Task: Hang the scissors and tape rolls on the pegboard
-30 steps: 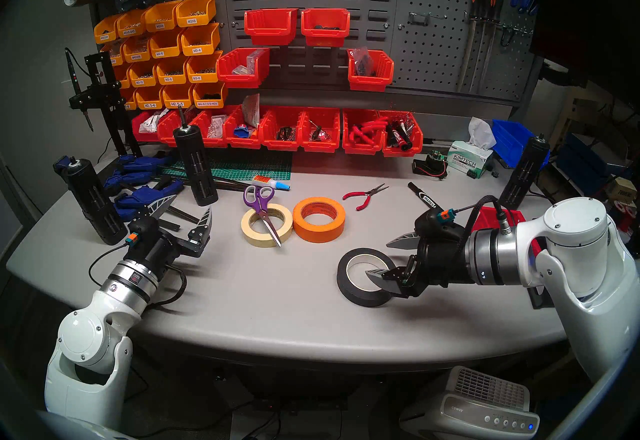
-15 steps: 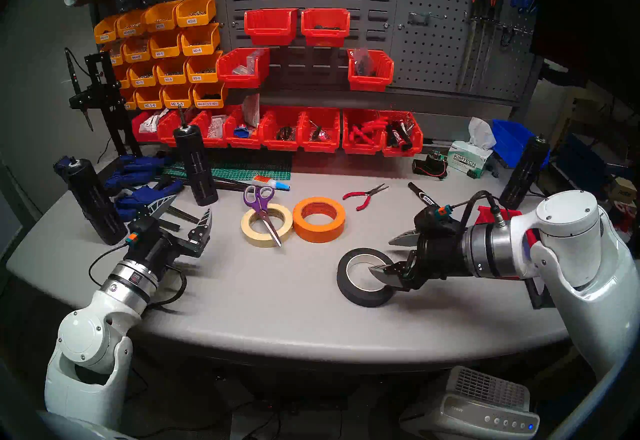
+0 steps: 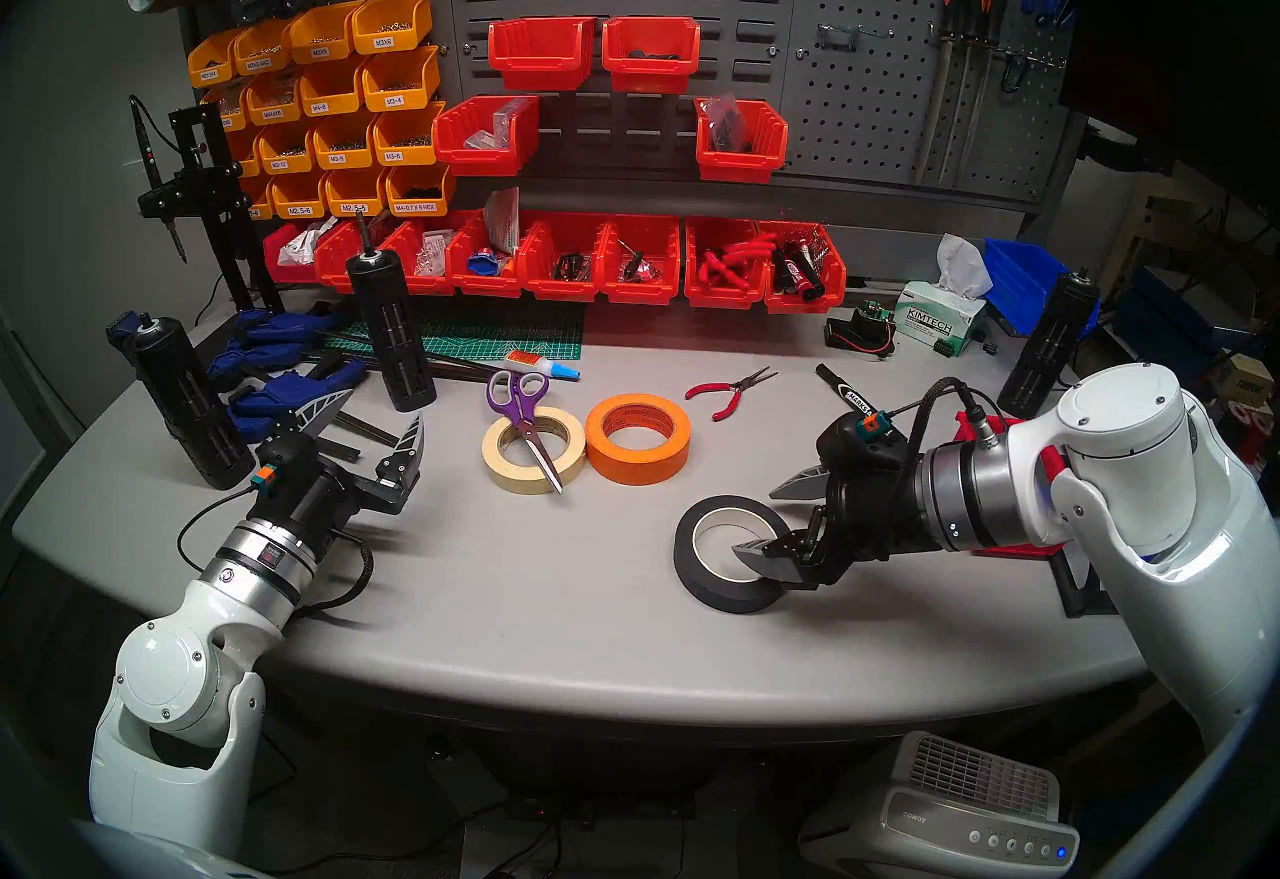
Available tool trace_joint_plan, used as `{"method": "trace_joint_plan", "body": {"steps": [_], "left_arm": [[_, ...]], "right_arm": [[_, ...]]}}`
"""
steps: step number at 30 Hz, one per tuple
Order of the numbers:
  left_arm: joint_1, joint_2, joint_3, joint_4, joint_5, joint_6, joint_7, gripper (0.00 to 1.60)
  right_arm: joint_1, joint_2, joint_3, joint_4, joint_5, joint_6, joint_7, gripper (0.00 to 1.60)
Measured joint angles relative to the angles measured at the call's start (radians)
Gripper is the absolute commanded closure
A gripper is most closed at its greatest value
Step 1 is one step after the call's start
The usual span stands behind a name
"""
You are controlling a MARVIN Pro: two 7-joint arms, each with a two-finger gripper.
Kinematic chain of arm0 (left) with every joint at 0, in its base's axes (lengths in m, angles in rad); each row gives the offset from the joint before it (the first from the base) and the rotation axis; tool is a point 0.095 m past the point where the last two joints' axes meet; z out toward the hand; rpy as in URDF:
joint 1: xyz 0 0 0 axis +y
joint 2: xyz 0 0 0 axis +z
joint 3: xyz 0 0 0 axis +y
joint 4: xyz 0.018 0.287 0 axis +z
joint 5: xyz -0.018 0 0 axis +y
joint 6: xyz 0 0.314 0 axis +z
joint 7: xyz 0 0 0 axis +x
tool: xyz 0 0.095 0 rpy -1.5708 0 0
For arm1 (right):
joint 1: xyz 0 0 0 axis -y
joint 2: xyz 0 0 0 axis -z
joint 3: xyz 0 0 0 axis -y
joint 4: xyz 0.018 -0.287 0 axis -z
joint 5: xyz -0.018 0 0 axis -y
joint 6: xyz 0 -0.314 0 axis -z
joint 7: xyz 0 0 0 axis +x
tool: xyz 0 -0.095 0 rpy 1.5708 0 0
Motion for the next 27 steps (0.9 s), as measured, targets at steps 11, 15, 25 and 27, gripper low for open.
{"method": "trace_joint_plan", "body": {"steps": [11,15,25,27], "left_arm": [[0.000,0.000,0.000,0.000,0.000,0.000,0.000,0.00],[0.000,0.000,0.000,0.000,0.000,0.000,0.000,0.00],[0.000,0.000,0.000,0.000,0.000,0.000,0.000,0.00],[0.000,0.000,0.000,0.000,0.000,0.000,0.000,0.00]], "right_arm": [[0.034,0.008,-0.055,-0.001,-0.035,-0.009,-0.055,0.00],[0.048,0.010,-0.065,0.001,-0.036,-0.009,-0.063,0.00],[0.077,0.023,-0.089,0.016,-0.029,-0.007,-0.075,0.00],[0.081,0.026,-0.094,0.019,-0.028,-0.007,-0.076,0.00]]}}
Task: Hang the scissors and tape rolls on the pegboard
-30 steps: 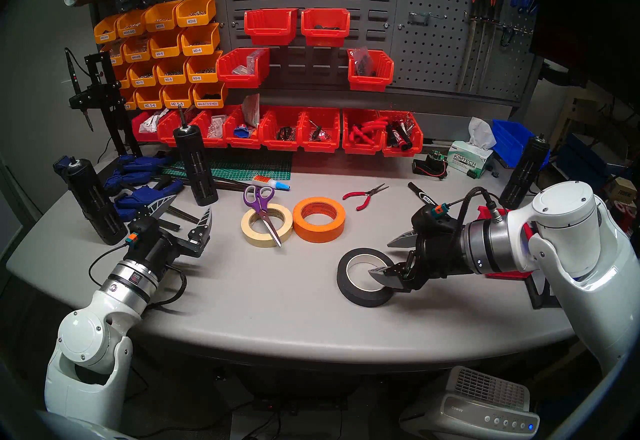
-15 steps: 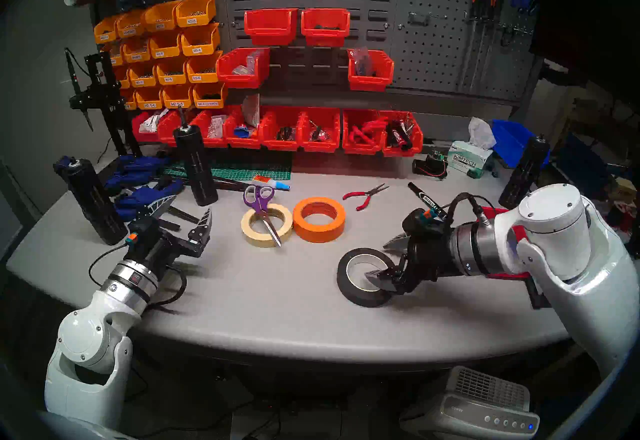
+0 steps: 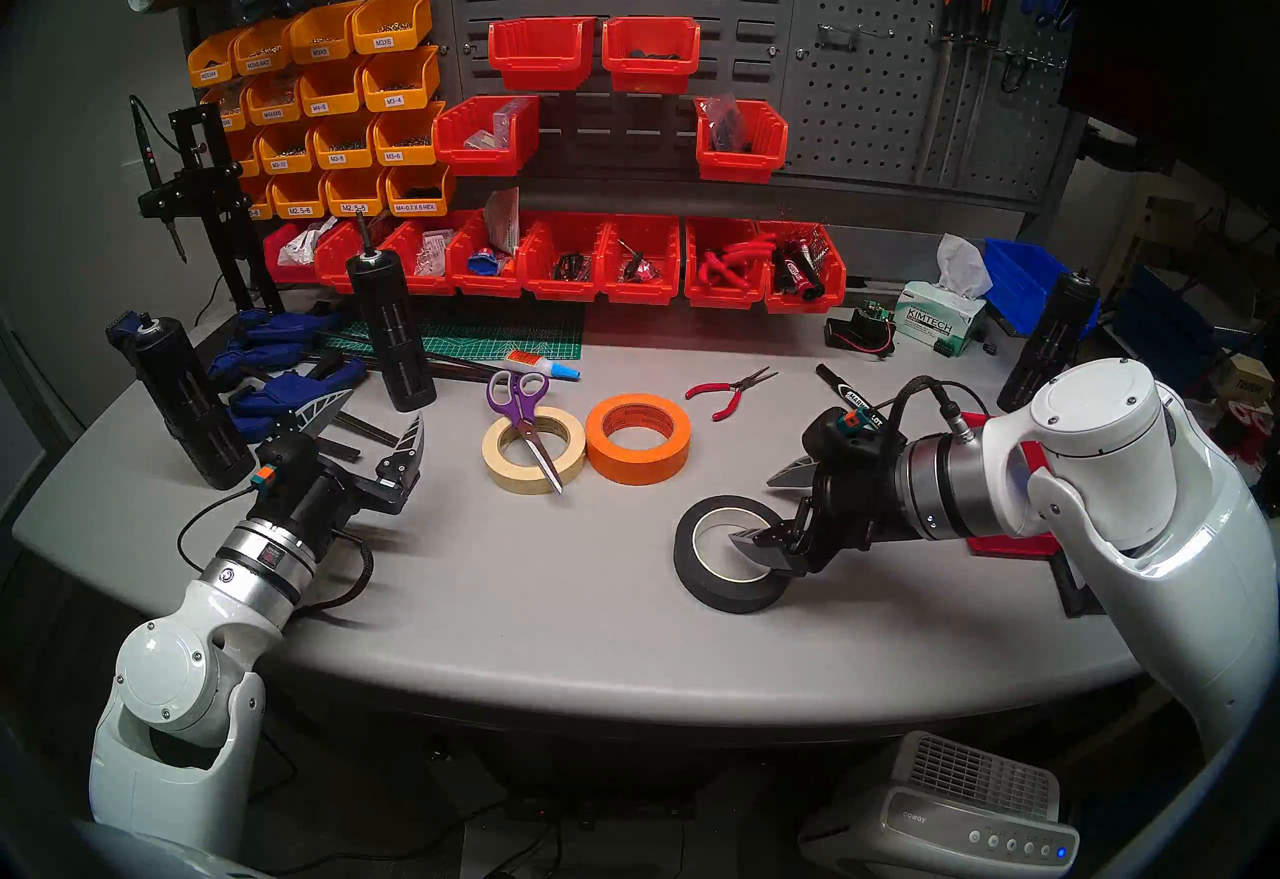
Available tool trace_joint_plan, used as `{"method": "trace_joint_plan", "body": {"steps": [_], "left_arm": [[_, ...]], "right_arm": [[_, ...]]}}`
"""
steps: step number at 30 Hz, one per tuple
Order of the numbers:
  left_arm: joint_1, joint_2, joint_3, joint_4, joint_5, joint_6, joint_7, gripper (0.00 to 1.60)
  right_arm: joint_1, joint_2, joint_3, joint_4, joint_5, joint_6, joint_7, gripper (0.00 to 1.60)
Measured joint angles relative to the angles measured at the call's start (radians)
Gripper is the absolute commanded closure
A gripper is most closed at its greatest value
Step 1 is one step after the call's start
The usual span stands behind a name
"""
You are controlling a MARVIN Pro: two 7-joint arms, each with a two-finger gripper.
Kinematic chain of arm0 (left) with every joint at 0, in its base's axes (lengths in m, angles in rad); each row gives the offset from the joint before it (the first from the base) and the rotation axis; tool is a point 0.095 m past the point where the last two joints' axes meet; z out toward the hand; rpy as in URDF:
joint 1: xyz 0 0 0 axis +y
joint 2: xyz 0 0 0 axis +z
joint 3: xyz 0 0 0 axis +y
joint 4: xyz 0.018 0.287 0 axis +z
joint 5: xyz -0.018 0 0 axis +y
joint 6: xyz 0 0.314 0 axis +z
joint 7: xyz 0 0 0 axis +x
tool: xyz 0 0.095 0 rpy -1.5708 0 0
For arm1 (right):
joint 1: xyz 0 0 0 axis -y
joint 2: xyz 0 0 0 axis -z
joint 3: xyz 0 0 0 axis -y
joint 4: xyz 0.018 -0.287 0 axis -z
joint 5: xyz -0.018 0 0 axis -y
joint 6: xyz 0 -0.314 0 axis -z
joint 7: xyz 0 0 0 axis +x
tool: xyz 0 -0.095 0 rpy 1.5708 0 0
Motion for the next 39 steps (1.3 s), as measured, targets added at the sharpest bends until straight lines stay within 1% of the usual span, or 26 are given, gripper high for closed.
{"method": "trace_joint_plan", "body": {"steps": [17,19,20,22,25,26,27,29,31,33,34,35,37,38,39], "left_arm": [[0.000,0.000,0.000,0.000,0.000,0.000,0.000,0.00],[0.000,0.000,0.000,0.000,0.000,0.000,0.000,0.00],[0.000,0.000,0.000,0.000,0.000,0.000,0.000,0.00],[0.000,0.000,0.000,0.000,0.000,0.000,0.000,0.00],[0.000,0.000,0.000,0.000,0.000,0.000,0.000,0.00],[0.000,0.000,0.000,0.000,0.000,0.000,0.000,0.00],[0.000,0.000,0.000,0.000,0.000,0.000,0.000,0.00],[0.000,0.000,0.000,0.000,0.000,0.000,0.000,0.00],[0.000,0.000,0.000,0.000,0.000,0.000,0.000,0.00],[0.000,0.000,0.000,0.000,0.000,0.000,0.000,0.00],[0.000,0.000,0.000,0.000,0.000,0.000,0.000,0.00],[0.000,0.000,0.000,0.000,0.000,0.000,0.000,0.00],[0.000,0.000,0.000,0.000,0.000,0.000,0.000,0.00],[0.000,0.000,0.000,0.000,0.000,0.000,0.000,0.00],[0.000,0.000,0.000,0.000,0.000,0.000,0.000,0.00]], "right_arm": [[0.031,0.038,-0.055,0.017,-0.009,-0.003,-0.012,0.00],[0.039,0.044,-0.063,0.017,-0.010,-0.003,-0.013,0.11],[0.045,0.049,-0.070,0.017,-0.011,-0.003,-0.014,0.20],[0.055,0.054,-0.081,0.018,-0.011,-0.003,-0.014,0.17],[0.075,0.061,-0.105,0.019,-0.010,-0.003,-0.014,0.26],[0.085,0.064,-0.115,0.021,-0.010,-0.003,-0.015,0.35],[0.089,0.065,-0.118,0.021,-0.009,-0.003,-0.015,0.35],[0.105,0.068,-0.135,0.025,-0.006,-0.003,-0.016,0.49],[0.123,0.070,-0.155,0.028,-0.001,-0.003,-0.017,0.56],[0.135,0.072,-0.168,0.030,0.002,-0.002,-0.018,0.87],[0.144,0.073,-0.176,0.032,0.004,-0.001,-0.019,0.93],[0.151,0.074,-0.184,0.033,0.006,0.000,-0.020,0.97],[0.159,0.075,-0.192,0.034,0.008,0.002,-0.020,0.97],[0.165,0.075,-0.196,0.036,0.009,0.004,-0.021,1.08],[0.171,0.076,-0.202,0.037,0.010,0.006,-0.022,1.36]]}}
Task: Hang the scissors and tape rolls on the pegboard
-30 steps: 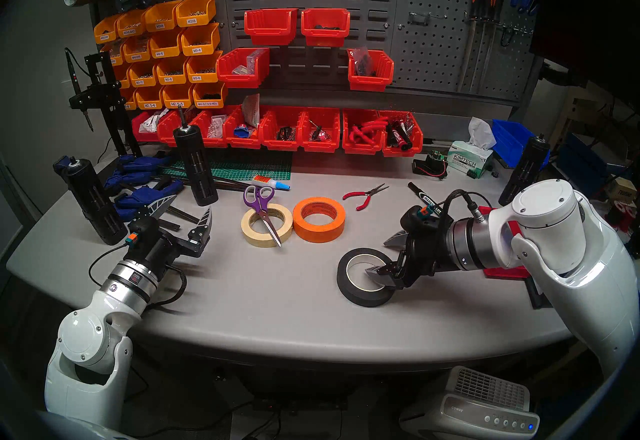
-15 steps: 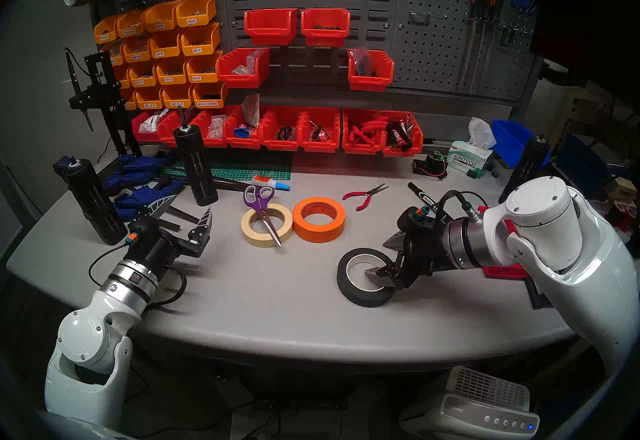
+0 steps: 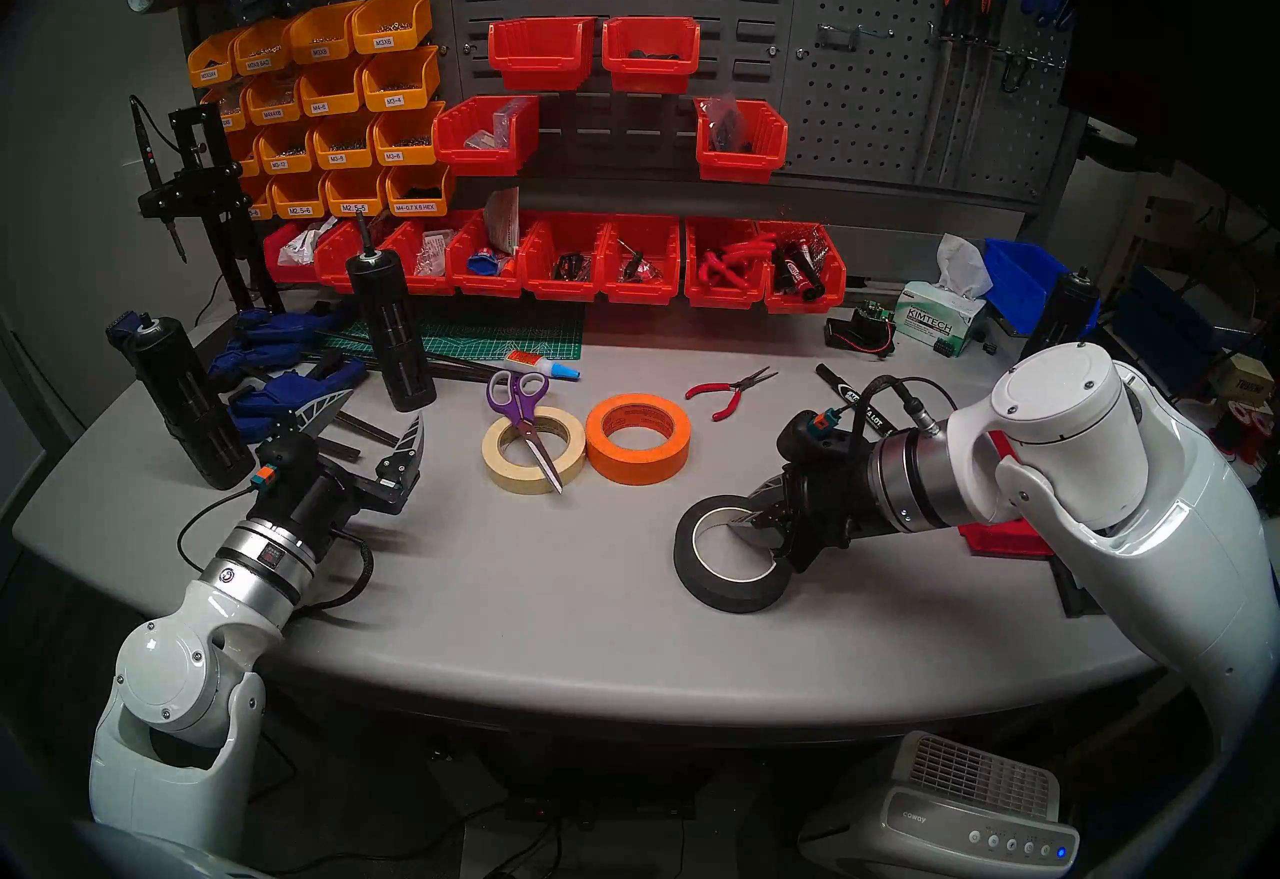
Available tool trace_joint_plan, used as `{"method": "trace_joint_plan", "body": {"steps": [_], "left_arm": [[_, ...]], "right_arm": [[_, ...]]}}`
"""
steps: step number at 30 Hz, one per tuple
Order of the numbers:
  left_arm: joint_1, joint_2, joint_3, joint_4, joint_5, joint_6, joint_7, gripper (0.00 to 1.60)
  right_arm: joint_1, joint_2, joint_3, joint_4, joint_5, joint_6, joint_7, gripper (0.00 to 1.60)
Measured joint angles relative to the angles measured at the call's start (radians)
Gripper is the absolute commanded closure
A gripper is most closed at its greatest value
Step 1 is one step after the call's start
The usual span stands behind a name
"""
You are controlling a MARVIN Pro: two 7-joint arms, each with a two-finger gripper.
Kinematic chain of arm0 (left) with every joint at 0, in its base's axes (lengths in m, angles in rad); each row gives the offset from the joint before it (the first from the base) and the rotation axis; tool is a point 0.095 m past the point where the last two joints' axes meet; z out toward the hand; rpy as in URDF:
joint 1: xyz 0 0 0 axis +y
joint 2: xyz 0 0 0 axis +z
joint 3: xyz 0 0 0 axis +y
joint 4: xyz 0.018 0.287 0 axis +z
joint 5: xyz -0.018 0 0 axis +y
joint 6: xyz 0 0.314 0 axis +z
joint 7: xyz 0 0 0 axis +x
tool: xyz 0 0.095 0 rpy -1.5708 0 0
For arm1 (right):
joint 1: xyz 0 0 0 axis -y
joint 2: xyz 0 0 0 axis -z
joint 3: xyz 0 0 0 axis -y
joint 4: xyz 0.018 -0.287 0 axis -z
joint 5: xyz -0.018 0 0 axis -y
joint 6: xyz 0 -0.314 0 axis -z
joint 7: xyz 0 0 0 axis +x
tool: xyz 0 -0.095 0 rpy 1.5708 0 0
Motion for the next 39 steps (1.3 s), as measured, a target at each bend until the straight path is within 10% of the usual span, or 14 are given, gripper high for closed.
{"method": "trace_joint_plan", "body": {"steps": [1,18,39], "left_arm": [[0.000,0.000,0.000,0.000,0.000,0.000,0.000,0.00],[0.000,0.000,0.000,0.000,0.000,0.000,0.000,0.00],[0.000,0.000,0.000,0.000,0.000,0.000,0.000,0.00]], "right_arm": [[0.008,0.001,-0.007,0.002,0.001,0.003,-0.001,1.60],[0.067,0.003,-0.031,0.032,0.030,0.013,-0.002,1.60],[0.069,-0.106,0.236,0.027,0.135,-0.001,0.015,1.60]]}}
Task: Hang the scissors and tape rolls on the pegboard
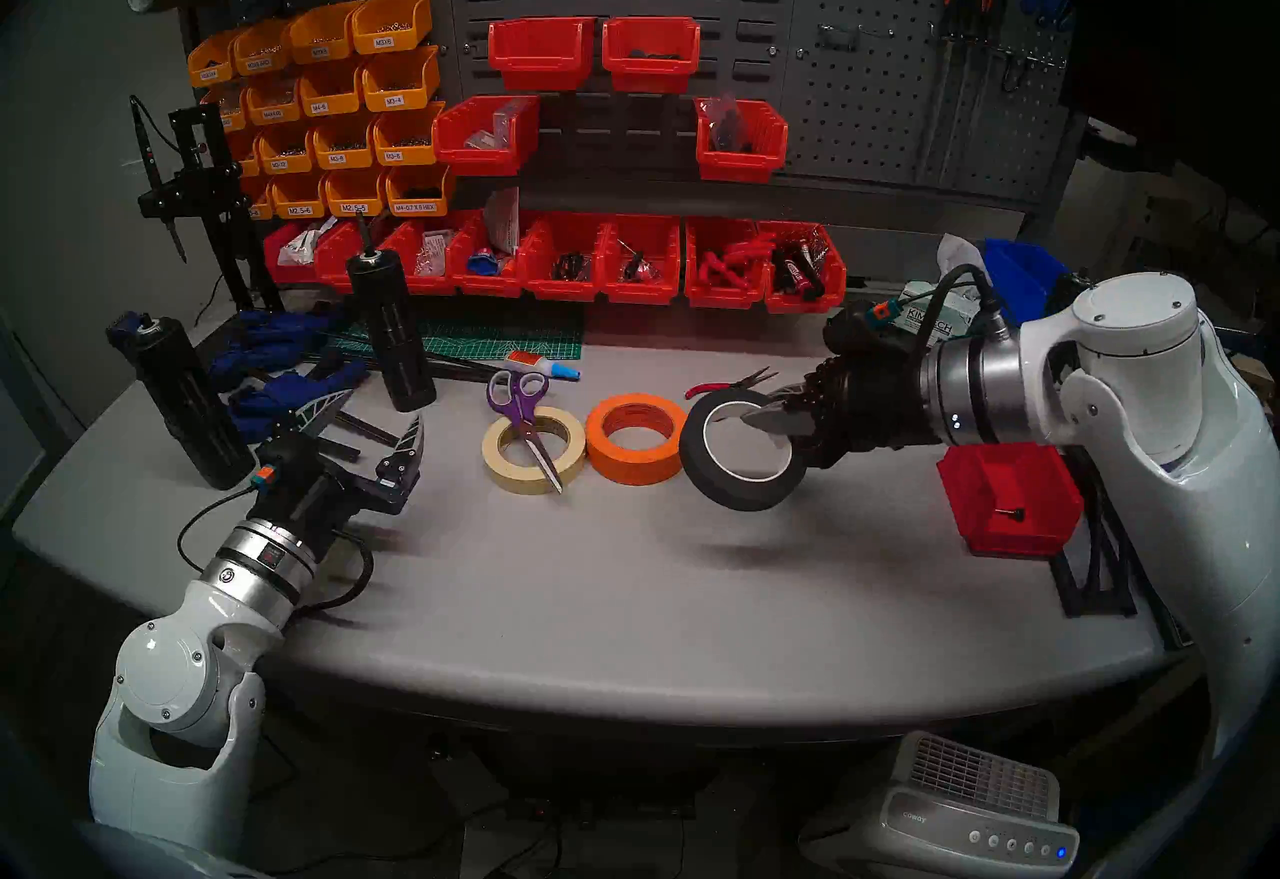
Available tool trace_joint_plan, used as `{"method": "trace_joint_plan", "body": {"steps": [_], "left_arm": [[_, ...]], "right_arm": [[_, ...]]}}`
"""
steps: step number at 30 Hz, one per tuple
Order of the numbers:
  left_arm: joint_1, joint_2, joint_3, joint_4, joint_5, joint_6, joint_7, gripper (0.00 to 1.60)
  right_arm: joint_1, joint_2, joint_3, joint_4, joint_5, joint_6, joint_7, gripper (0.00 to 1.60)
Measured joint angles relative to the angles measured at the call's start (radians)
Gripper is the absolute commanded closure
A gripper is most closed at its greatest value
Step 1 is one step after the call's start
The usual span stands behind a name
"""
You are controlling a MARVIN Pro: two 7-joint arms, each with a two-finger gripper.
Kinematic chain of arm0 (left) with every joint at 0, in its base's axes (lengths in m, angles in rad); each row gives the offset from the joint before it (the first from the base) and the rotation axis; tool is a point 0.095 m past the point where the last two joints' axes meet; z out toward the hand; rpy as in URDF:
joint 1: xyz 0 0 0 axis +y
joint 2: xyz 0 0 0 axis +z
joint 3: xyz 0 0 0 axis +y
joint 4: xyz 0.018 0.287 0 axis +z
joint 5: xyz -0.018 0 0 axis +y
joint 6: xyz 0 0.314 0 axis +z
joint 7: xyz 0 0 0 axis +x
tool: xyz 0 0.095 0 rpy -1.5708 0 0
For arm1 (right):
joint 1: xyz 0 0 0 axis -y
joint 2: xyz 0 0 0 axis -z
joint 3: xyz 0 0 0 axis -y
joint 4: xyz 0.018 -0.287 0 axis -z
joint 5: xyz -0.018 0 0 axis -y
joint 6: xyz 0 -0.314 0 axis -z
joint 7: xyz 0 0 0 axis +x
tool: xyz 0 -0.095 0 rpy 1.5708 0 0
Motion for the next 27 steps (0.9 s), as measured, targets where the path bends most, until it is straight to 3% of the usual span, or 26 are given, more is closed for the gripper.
{"method": "trace_joint_plan", "body": {"steps": [10,18,27], "left_arm": [[0.000,0.000,0.000,0.000,0.000,0.000,0.000,0.00],[0.000,0.000,0.000,0.000,0.000,0.000,0.000,0.00],[0.000,0.000,0.000,0.000,0.000,0.000,0.000,0.00]], "right_arm": [[0.027,-0.106,0.153,-0.027,0.052,-0.003,-0.055,1.60],[0.073,-0.183,0.193,-0.037,0.068,-0.025,-0.156,1.60],[0.135,-0.248,0.195,-0.042,0.084,-0.052,-0.265,1.60]]}}
